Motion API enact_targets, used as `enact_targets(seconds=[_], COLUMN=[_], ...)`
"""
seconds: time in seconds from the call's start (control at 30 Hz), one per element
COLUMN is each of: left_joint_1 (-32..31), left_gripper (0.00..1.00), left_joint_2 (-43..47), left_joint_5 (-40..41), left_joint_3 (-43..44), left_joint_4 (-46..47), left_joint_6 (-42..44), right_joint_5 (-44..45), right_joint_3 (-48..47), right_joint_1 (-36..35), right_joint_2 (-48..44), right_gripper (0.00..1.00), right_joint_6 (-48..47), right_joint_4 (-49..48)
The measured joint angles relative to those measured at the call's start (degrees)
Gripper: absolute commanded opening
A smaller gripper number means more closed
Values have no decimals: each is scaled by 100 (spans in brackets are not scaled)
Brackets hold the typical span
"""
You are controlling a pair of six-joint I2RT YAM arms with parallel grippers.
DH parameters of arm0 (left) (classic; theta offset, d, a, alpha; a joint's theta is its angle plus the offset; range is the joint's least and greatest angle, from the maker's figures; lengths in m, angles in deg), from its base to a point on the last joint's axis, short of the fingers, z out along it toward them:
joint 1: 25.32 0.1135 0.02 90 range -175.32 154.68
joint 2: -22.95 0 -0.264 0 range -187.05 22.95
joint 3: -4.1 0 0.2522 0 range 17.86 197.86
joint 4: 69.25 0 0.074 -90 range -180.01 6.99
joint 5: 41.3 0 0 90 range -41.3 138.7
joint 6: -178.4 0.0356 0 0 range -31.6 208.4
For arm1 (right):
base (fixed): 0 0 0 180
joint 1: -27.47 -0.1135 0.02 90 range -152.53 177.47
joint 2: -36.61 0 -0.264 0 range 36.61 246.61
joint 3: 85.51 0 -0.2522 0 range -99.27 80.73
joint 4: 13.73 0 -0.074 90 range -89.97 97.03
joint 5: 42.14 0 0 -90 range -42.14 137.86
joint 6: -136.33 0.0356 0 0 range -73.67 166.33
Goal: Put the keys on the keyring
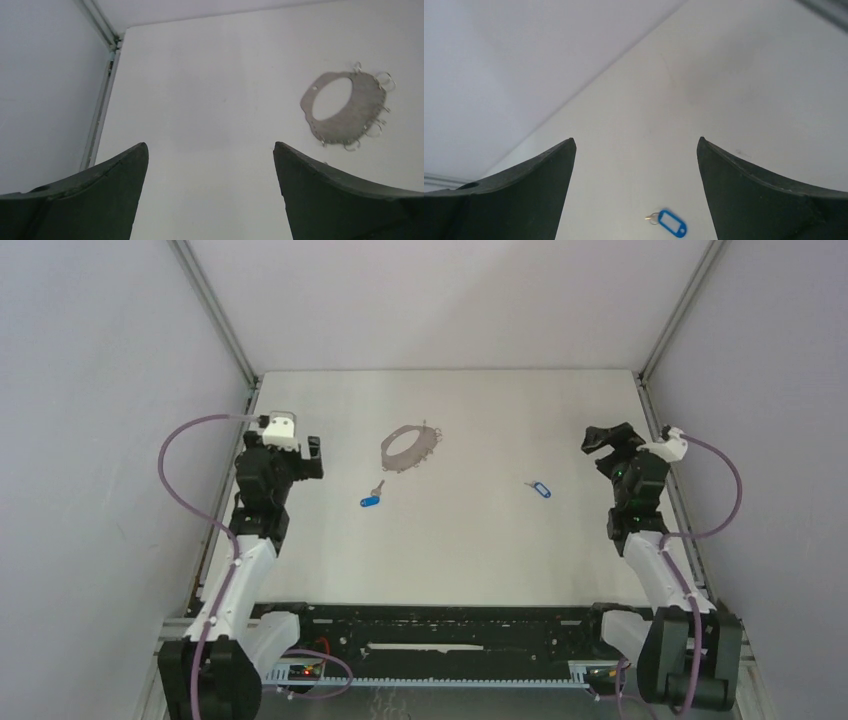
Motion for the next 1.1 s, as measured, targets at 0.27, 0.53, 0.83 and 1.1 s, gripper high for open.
enact_targets(seconds=[0.27, 0.53, 0.83, 1.1], left_joint_1=[-793, -833, -833, -833], left_gripper=[100, 100, 100, 100], left_joint_2=[76, -407, -815, -752], left_joint_5=[-343, -490, -614, -769], left_joint_3=[599, 1038, 1318, 1318], left_joint_4=[-2404, -3482, -4052, -4258], left_joint_6=[507, 498, 494, 494], right_joint_5=[-717, -181, 433, 317], right_joint_3=[-1331, -4054, -7250, -8769], right_joint_1=[-1062, -2643, -3412, -3724], right_joint_2=[1355, 3397, 6454, 7722], right_gripper=[95, 89, 83, 78], right_joint_6=[323, -518, -962, -962], right_joint_4=[1392, 2345, 3823, 4889])
